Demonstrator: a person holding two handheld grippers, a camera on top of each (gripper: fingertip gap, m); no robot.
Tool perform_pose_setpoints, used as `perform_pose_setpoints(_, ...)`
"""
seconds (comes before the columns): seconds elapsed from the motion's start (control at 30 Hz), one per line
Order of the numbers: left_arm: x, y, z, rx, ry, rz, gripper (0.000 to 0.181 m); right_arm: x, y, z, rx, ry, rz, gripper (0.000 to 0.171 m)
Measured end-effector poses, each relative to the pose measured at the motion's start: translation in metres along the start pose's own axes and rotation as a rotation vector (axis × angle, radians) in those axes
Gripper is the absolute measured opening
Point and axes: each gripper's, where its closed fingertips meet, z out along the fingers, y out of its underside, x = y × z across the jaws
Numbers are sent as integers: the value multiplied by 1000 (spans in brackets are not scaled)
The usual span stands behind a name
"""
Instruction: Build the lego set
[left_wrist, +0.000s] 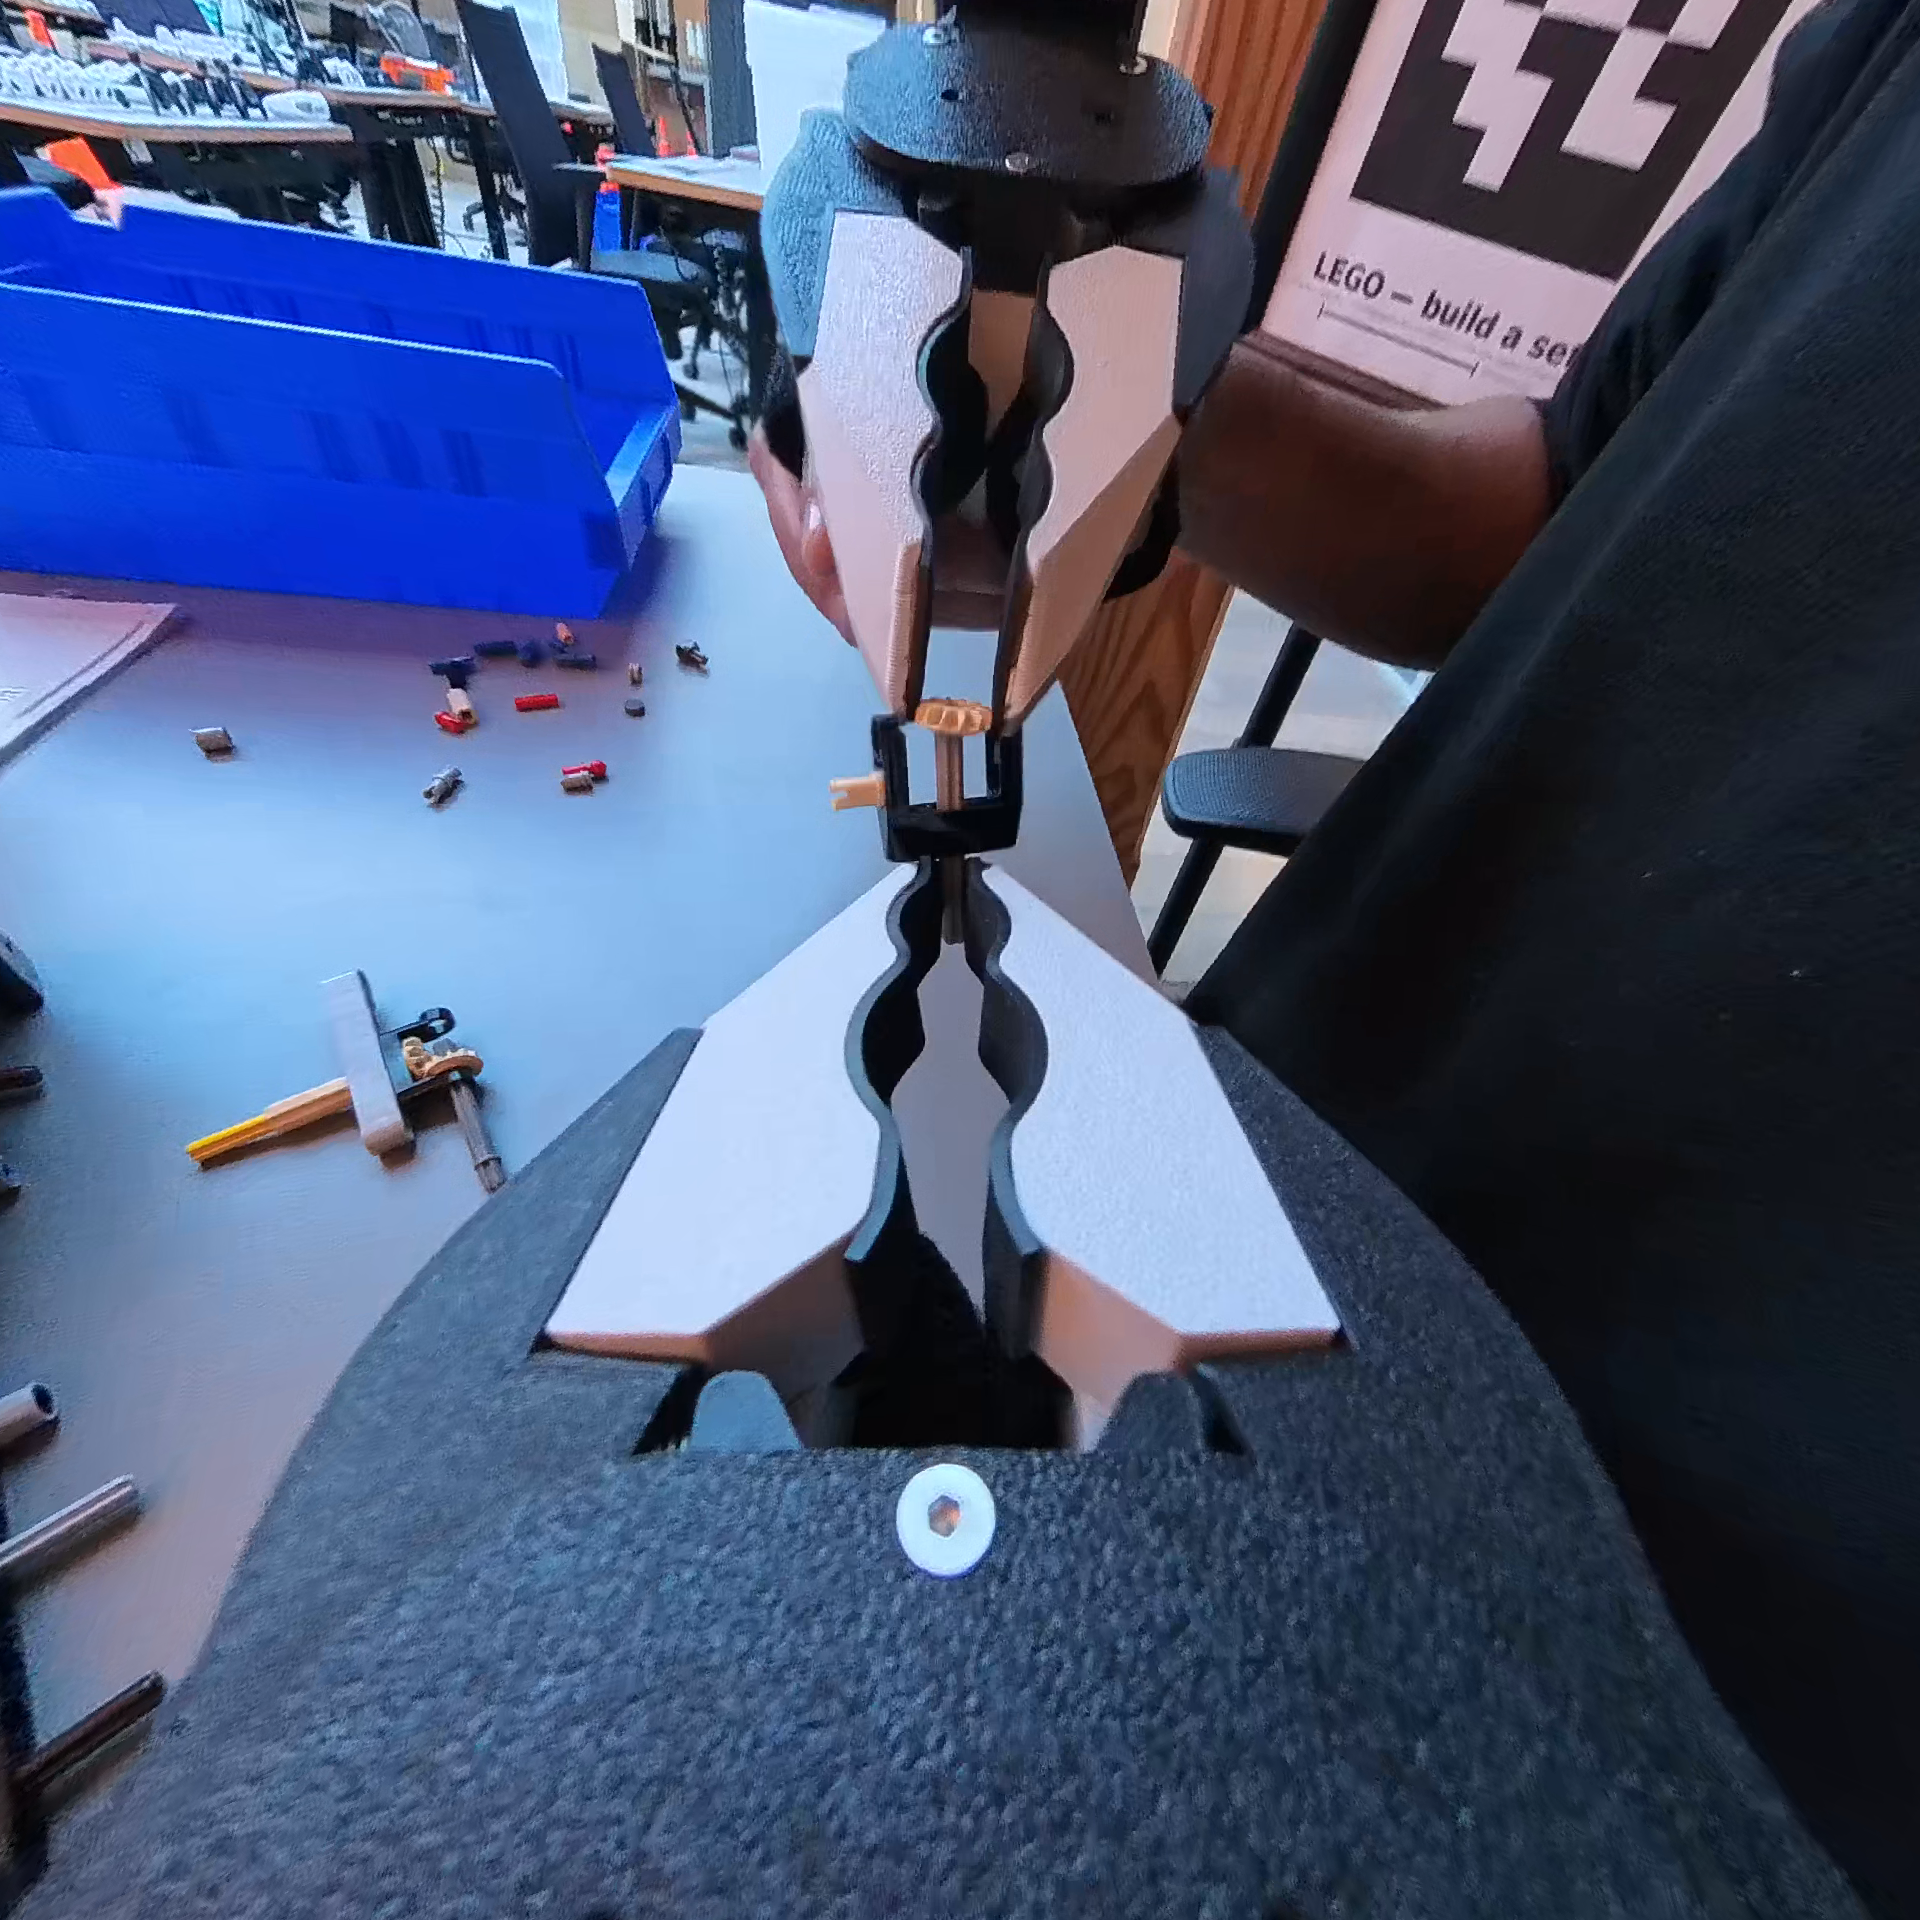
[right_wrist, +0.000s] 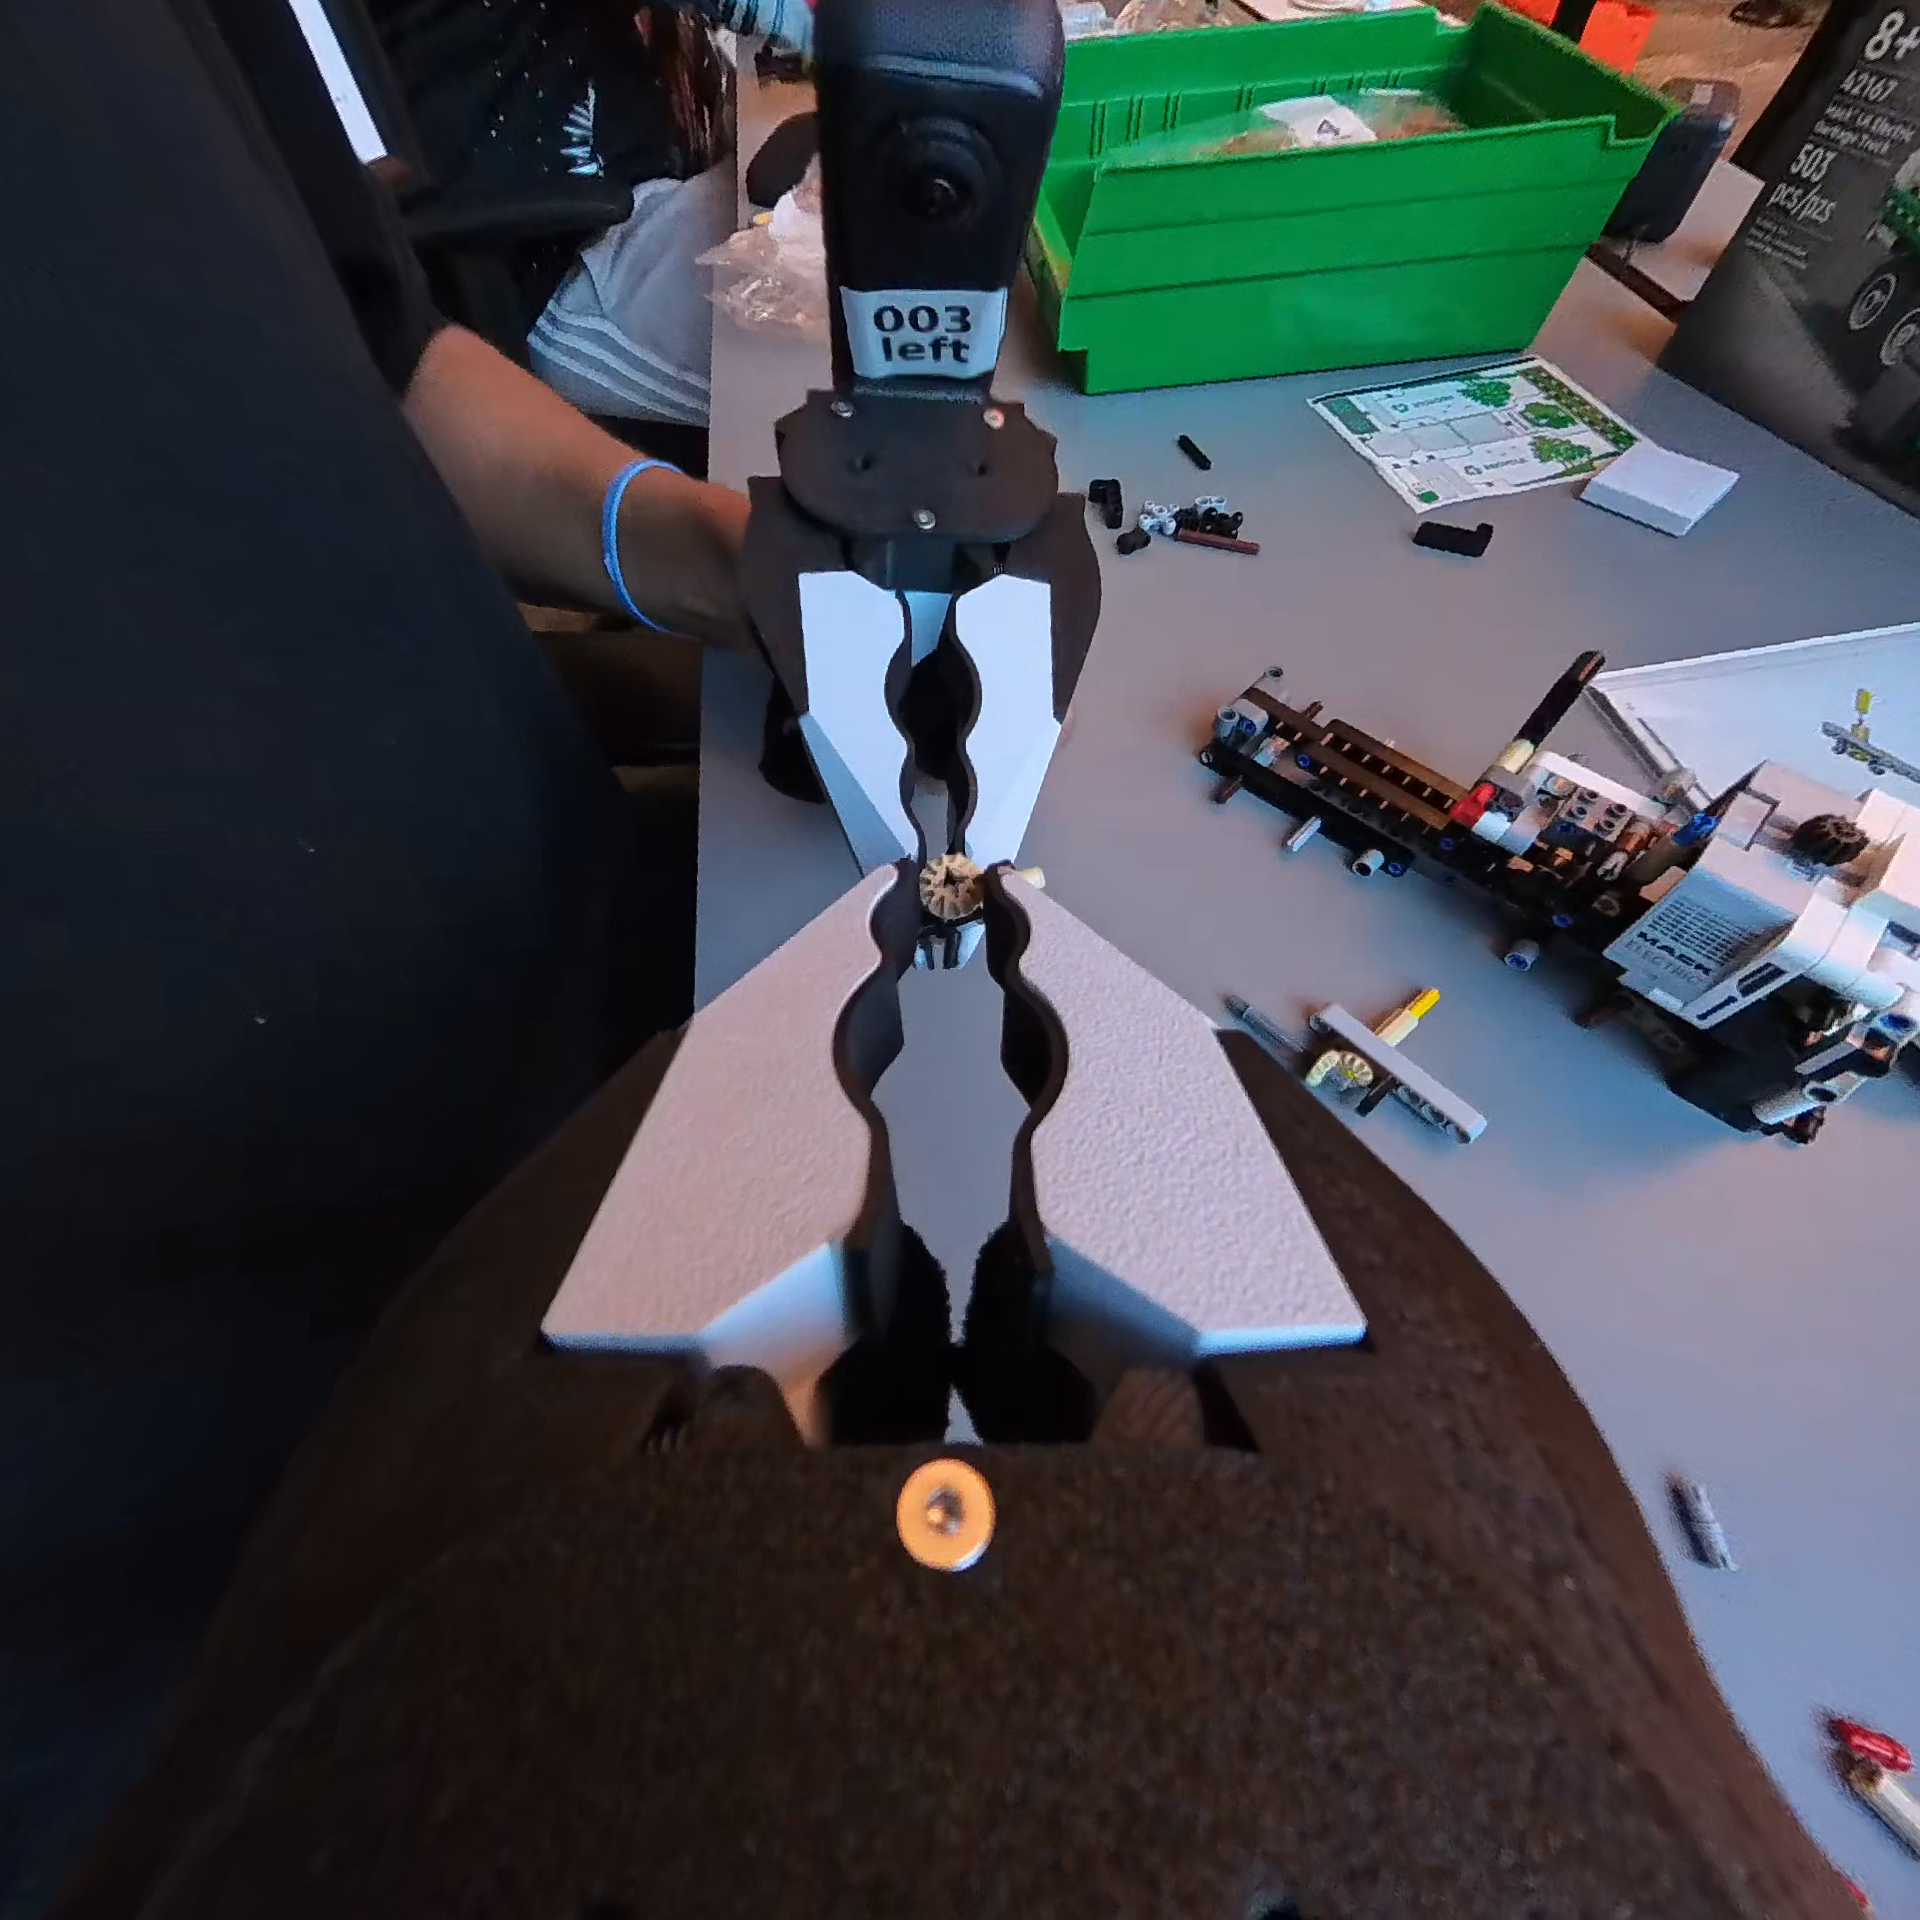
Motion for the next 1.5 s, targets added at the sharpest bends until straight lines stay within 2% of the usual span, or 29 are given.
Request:
perform_pose_setpoints(0.4,1,-7,-5,53,22,-24,1,1,-8,2,-32,-24,-10,12)
perform_pose_setpoints(0.57,-10,-9,-4,65,-95,29,2,9,-10,2,-30,47,34,12)
perform_pose_setpoints(0.77,-20,-15,-5,104,-209,63,1,18,-15,1,56,116,168,12)
perform_pose_setpoints(1.1,-21,-15,-5,102,-240,83,1,18,-15,1,61,123,216,12)
perform_pose_setpoints(1.5,-32,-7,-5,21,-356,187,1,21,-5,5,-8,129,273,12)
